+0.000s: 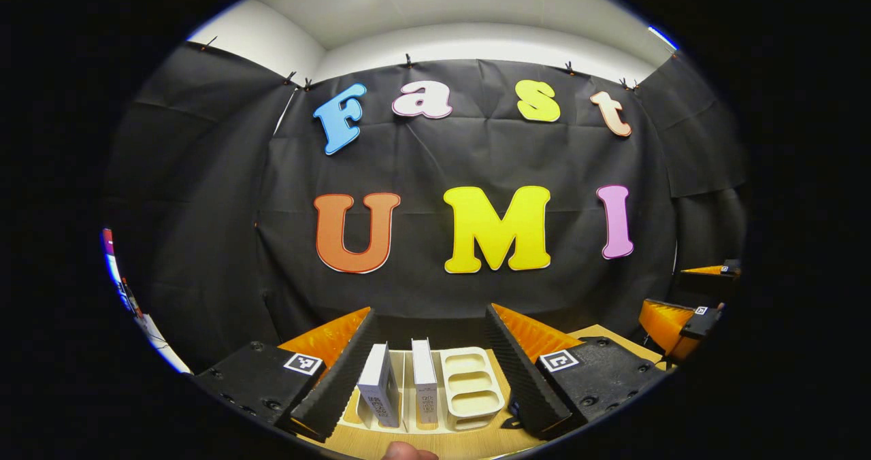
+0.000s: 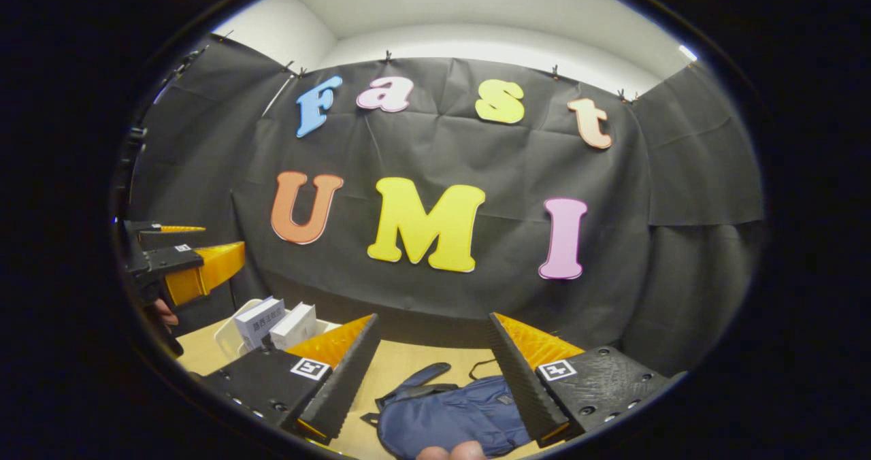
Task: Open the schoolbag, grab two books from the bookshelf and put them into the schoolbag.
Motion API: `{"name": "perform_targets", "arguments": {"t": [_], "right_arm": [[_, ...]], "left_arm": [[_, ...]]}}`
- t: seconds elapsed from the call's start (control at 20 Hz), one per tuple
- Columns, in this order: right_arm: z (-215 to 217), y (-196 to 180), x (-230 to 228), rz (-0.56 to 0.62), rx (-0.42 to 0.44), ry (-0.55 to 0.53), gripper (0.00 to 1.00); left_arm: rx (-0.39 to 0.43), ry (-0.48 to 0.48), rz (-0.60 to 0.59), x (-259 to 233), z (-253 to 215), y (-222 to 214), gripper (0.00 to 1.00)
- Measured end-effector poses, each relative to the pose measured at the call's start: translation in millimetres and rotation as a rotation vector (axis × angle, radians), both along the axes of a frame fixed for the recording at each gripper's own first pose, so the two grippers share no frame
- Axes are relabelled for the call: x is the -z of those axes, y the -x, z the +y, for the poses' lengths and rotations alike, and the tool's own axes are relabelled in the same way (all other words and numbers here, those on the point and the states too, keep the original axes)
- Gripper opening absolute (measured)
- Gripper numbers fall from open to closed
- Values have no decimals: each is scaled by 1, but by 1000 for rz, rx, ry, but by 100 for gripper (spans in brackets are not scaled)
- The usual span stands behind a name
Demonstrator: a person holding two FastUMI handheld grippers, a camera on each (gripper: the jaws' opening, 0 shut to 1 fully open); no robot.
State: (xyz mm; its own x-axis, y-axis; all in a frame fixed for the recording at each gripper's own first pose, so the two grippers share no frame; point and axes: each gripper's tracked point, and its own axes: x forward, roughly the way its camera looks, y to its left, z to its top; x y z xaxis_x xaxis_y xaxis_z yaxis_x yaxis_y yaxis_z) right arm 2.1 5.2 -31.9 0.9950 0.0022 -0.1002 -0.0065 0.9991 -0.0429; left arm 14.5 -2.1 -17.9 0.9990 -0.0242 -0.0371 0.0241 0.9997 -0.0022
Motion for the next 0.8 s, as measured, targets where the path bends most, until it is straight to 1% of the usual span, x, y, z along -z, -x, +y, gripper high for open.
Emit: {"name": "perform_targets", "arguments": {"t": [0.05,0.2,0.25,0.3,0.4,0.45,0.5,0.55,0.75,0.8], "right_arm": [[0,1,6,14,-1,5,95],[8,10,45,114,-26,10,95],[11,15,66,165,-37,20,98],[14,21,88,219,-50,39,95],[18,34,136,332,-75,91,95],[19,40,158,383,-82,110,98],[17,46,178,436,-85,127,96],[16,50,199,485,-89,137,96],[13,69,273,667,-114,204,96],[12,73,287,709,-122,207,96]], "left_arm": [[0,2,-1,-1,1,0,100],[-1,6,3,2,1,0,100],[1,9,5,3,0,0,100],[2,10,8,4,0,-1,100],[1,11,14,6,1,-1,100],[0,12,18,7,1,0,100],[-3,11,24,9,1,0,100],[-6,12,31,12,2,0,100],[-14,12,54,25,11,2,100],[-16,9,61,28,14,3,100]]}}
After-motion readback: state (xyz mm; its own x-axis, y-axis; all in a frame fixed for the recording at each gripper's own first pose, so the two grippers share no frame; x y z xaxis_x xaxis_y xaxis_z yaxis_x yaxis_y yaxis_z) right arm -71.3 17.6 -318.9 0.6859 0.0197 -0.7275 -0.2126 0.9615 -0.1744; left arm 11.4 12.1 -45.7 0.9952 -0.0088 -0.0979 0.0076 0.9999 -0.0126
